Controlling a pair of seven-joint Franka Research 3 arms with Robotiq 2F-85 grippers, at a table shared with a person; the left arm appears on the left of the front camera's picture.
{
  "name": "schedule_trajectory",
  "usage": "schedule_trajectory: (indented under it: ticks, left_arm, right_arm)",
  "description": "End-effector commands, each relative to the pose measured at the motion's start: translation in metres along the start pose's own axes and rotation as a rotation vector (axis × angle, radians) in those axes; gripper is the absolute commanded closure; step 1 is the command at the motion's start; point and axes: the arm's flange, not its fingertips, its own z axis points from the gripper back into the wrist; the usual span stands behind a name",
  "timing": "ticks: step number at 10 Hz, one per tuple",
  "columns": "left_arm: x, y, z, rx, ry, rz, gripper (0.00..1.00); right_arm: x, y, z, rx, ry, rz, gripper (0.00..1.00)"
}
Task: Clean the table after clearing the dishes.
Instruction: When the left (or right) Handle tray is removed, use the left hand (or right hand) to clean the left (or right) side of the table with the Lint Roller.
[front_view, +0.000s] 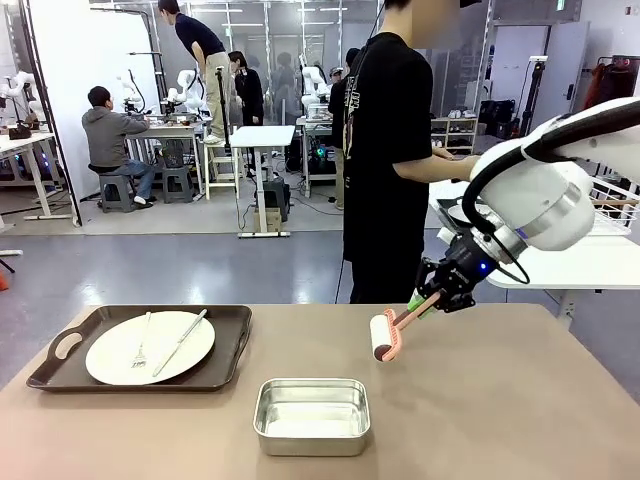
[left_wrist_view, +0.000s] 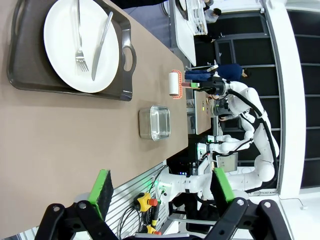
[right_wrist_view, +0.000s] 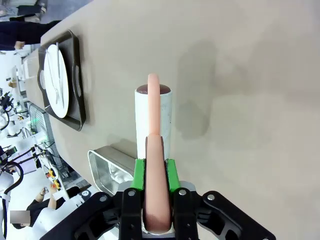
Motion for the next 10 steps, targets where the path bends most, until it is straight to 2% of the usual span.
schedule_trajectory:
  ticks: [1, 5, 10]
  left_arm:
    - [0.0, -0.001, 0.002, 0.002, -0.006, -0.003, 0.0]
    - [0.0, -0.001, 0.002, 0.002, -0.006, -0.003, 0.0]
    - [0.0, -0.001, 0.002, 0.002, -0.006, -0.003, 0.0]
  right_arm:
    - [-0.01, -0.011, -0.005, 0.04, -0.012, 0.041, 0.79]
    - [0.003, -0.044, -0.014, 0.119, 0.076, 0.018, 0.79]
    - [0.006, -0.06, -0.025, 0.102, 0.038, 0.032, 0.79]
